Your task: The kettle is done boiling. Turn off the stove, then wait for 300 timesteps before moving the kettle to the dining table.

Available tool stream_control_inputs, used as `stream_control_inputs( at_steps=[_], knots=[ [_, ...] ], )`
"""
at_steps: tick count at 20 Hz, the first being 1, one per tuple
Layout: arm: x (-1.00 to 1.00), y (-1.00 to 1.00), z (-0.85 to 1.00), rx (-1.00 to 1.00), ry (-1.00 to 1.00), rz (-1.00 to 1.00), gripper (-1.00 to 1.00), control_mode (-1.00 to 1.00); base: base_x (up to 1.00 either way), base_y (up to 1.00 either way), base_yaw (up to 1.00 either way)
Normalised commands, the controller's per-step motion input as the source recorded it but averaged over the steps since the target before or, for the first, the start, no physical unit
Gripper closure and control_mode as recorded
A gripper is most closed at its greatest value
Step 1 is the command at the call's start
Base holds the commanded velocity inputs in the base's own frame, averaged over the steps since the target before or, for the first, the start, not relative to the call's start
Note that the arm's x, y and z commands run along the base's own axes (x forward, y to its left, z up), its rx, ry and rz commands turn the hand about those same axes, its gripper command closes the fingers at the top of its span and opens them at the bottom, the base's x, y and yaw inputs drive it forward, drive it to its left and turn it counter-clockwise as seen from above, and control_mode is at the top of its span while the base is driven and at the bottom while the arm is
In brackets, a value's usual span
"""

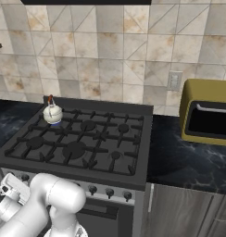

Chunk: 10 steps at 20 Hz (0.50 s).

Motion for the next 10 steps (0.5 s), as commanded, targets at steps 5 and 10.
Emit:
stream_control_inputs(
  at_steps=[5,10],
  knots=[
    [0.00,0.00,-0.18,0.36,-0.11,-0.03,1.00,-1.00,0.00,0.00,0.00],
    [0.00,-0.02,-0.14,0.36,-0.11,-0.05,1.00,-1.00,0.00,0.00,0.00]
  ],
)
